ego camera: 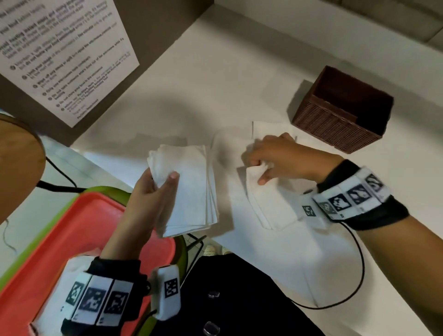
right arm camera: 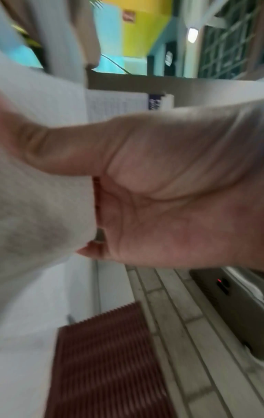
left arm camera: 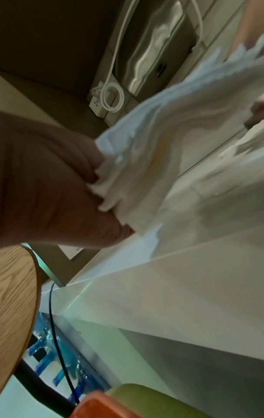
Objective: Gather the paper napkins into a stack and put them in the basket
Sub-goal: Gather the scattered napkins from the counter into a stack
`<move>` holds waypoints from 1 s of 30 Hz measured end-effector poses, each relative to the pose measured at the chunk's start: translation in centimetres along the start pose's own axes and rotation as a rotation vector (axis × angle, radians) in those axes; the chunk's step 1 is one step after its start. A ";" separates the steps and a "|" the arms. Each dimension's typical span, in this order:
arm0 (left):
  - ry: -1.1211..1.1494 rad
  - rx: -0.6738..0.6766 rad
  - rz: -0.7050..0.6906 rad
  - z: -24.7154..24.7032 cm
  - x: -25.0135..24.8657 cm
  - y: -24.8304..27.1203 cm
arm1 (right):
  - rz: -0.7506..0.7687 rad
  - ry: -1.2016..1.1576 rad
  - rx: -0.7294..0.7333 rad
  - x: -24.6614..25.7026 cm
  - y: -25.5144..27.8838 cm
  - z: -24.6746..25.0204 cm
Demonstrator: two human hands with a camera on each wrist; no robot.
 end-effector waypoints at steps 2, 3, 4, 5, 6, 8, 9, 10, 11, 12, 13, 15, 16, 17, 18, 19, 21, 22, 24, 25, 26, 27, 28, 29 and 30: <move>0.019 -0.039 0.001 1.1 0.0 -0.2 | -0.026 -0.203 0.102 -0.5 1.9 1.6; 0.028 -0.062 0.002 1.7 0.0 -0.4 | -0.025 -0.280 0.114 -0.4 2.6 2.6; 0.032 -0.084 0.002 2.3 0.0 -0.5 | -0.020 -0.349 0.093 -0.2 2.8 3.6; 0.039 -0.104 -0.001 2.8 0.0 -0.6 | -0.006 -0.383 0.039 0.1 2.4 4.5; 0.049 -0.121 -0.005 3.2 -0.2 -0.7 | 0.001 -0.367 -0.028 0.6 1.6 5.1; 0.063 -0.128 -0.016 3.5 -0.5 -0.7 | -0.019 -0.343 -0.111 1.6 -1.0 5.0; 0.060 -0.120 -0.020 3.5 -0.6 -0.7 | -0.051 -0.357 -0.116 1.9 -2.5 4.4; 0.054 -0.114 -0.022 3.3 -0.6 -0.6 | -0.087 -0.365 -0.100 2.0 -3.9 3.3; 0.053 -0.107 -0.021 3.1 -0.7 -0.4 | -0.121 -0.362 -0.082 2.0 -5.1 2.2; 0.052 -0.105 -0.018 2.9 -0.6 -0.3 | -0.152 -0.345 -0.072 1.9 -5.9 1.3; 0.050 -0.101 -0.015 2.6 -0.5 -0.1 | -0.174 -0.324 -0.080 1.9 -6.4 0.7; 0.038 -0.088 -0.008 2.2 -0.2 0.1 | -0.238 -0.248 -0.153 1.6 -6.9 0.2; 0.033 -0.081 0.000 1.9 0.0 0.2 | -0.275 -0.189 -0.192 1.6 -7.0 0.3; 0.027 -0.073 0.009 1.8 0.3 0.2 | -0.303 -0.129 -0.217 1.5 -7.0 0.5; 0.024 -0.062 0.016 1.6 0.4 0.2 | -0.315 -0.075 -0.218 1.6 -7.0 0.6; 0.023 -0.051 0.016 1.4 0.4 0.1 | -0.313 -0.028 -0.203 1.7 -7.1 0.8; 0.031 -0.046 0.001 1.0 0.1 -0.1 | -0.283 0.007 -0.172 2.2 -6.7 1.1; 0.039 -0.059 -0.009 1.0 -0.2 -0.3 | -0.255 -0.035 -0.173 2.5 -6.1 1.4; 0.055 -0.116 -0.054 1.3 -1.0 -0.8 | -0.181 -0.197 -0.194 2.8 -3.6 2.5; 0.063 -0.149 -0.091 1.5 -1.6 -1.1 | -0.140 -0.254 -0.208 2.9 -1.7 3.1; 0.060 -0.175 -0.136 1.7 -2.2 -1.4 | -0.107 -0.286 -0.224 2.9 0.5 3.7; 0.036 -0.178 -0.186 1.6 -2.8 -1.8 | -0.076 -0.323 -0.235 2.7 2.8 4.2; -0.002 -0.152 -0.230 1.0 -3.5 -2.1 | -0.045 -0.376 -0.231 2.7 5.1 4.6; -0.049 -0.102 -0.263 0.0 -4.2 -2.4 | -0.011 -0.433 -0.209 2.7 7.2 4.9; -0.104 -0.035 -0.285 -1.3 -4.8 -2.6 | 0.019 -0.496 -0.174 2.9 8.9 5.0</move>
Point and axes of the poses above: each hand's wrist, its own y-axis away from the middle knuckle, its own z-axis out of the back of the hand, x = y × z, the point moved 6 cm from there along -y, towards the middle knuckle, and after that the axes turned 15 degrees about -z, right-handed, at the moved point
